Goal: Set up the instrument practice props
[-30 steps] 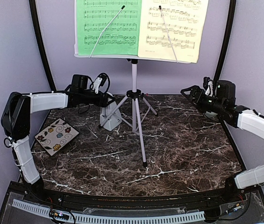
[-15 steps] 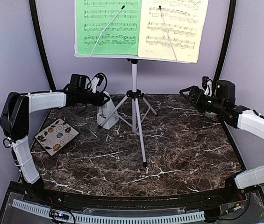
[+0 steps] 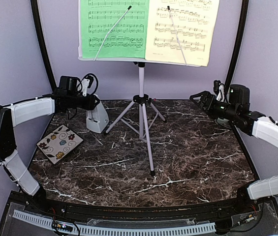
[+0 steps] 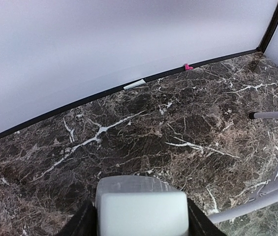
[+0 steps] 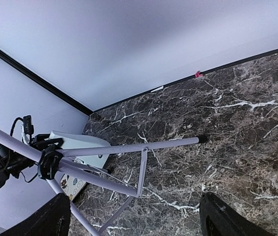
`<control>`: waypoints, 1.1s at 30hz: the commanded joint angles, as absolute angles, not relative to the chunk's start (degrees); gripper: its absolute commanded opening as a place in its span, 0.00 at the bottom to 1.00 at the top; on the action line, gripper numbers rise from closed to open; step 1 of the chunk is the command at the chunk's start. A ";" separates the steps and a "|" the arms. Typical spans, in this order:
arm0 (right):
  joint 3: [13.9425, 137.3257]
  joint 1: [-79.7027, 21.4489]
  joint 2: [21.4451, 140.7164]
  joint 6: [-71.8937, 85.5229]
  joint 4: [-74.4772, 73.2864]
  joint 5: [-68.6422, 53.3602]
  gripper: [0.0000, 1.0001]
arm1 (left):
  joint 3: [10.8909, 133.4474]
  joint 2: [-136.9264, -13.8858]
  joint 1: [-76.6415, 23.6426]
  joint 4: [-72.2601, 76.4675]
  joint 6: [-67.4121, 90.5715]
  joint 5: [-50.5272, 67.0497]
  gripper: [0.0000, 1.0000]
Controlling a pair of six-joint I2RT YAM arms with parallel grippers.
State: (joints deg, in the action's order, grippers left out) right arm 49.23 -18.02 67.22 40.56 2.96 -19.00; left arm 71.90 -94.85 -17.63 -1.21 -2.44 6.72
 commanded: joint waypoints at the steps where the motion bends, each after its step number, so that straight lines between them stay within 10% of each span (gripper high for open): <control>1: 49.23 -18.37 65.36 38.59 3.62 -21.13 0.91 | 70.01 -85.70 -17.79 0.72 -2.45 6.41 0.28; 20: 49.77 -21.58 65.26 37.10 -2.17 -20.23 0.99 | 52.73 -62.24 -35.76 -8.43 4.42 10.29 0.24; 33: 49.10 -25.06 64.49 35.84 3.19 -28.74 0.99 | 48.76 -70.45 -54.18 4.28 5.96 0.41 0.26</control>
State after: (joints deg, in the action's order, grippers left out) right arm 48.69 -22.72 64.86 36.10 0.05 -26.74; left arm 46.81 -68.20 -51.48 -5.82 6.72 4.58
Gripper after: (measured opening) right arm 0.991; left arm 0.542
